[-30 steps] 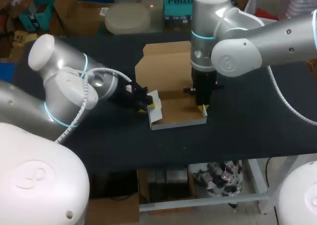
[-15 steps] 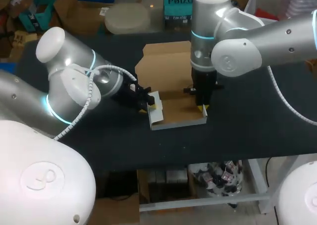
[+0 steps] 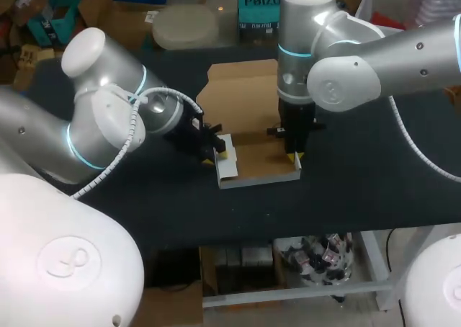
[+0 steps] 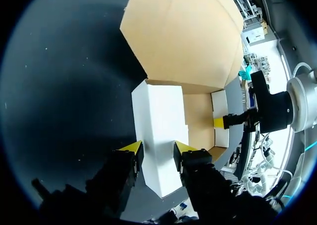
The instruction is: Assemble the packaging by folding the flat box into shape, placing the metal phone stand inside, and closing the box properly
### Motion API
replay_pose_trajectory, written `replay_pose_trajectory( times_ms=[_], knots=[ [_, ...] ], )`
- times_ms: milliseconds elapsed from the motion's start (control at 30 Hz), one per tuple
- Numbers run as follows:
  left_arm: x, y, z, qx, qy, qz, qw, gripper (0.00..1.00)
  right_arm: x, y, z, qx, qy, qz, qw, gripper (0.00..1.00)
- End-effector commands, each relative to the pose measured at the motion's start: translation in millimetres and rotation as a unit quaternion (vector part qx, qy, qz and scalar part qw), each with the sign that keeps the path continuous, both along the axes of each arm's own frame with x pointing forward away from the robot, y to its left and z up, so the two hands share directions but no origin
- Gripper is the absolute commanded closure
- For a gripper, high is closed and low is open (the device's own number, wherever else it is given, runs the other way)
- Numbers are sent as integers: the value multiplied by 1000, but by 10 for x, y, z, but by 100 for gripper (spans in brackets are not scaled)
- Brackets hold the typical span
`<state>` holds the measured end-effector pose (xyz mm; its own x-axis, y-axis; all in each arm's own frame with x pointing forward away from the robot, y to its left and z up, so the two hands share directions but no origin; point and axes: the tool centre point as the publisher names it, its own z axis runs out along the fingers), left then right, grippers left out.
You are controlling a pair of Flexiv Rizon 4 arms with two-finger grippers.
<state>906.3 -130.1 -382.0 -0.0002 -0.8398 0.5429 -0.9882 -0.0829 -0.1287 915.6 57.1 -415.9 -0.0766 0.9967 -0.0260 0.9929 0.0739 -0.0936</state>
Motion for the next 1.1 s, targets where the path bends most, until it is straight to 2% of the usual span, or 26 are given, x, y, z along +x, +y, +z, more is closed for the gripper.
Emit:
replay_pose_trajectory(
  times_ms=[33,400,833,967,1100],
  knots=[
    [54,-38,20,132,18,13,991,60,7,22,10,-2,2,0,1000,100],
    [64,-56,-48,180,27,27,983,62,7,22,10,-2,2,0,1000,100],
    [70,-28,-131,248,19,49,967,65,7,22,10,-2,2,0,1000,100],
    [74,-16,-127,257,18,52,965,68,7,22,10,-2,2,0,1000,100],
    [74,-1,-121,265,19,53,962,76,7,22,10,-2,2,0,1000,100]
  ],
)
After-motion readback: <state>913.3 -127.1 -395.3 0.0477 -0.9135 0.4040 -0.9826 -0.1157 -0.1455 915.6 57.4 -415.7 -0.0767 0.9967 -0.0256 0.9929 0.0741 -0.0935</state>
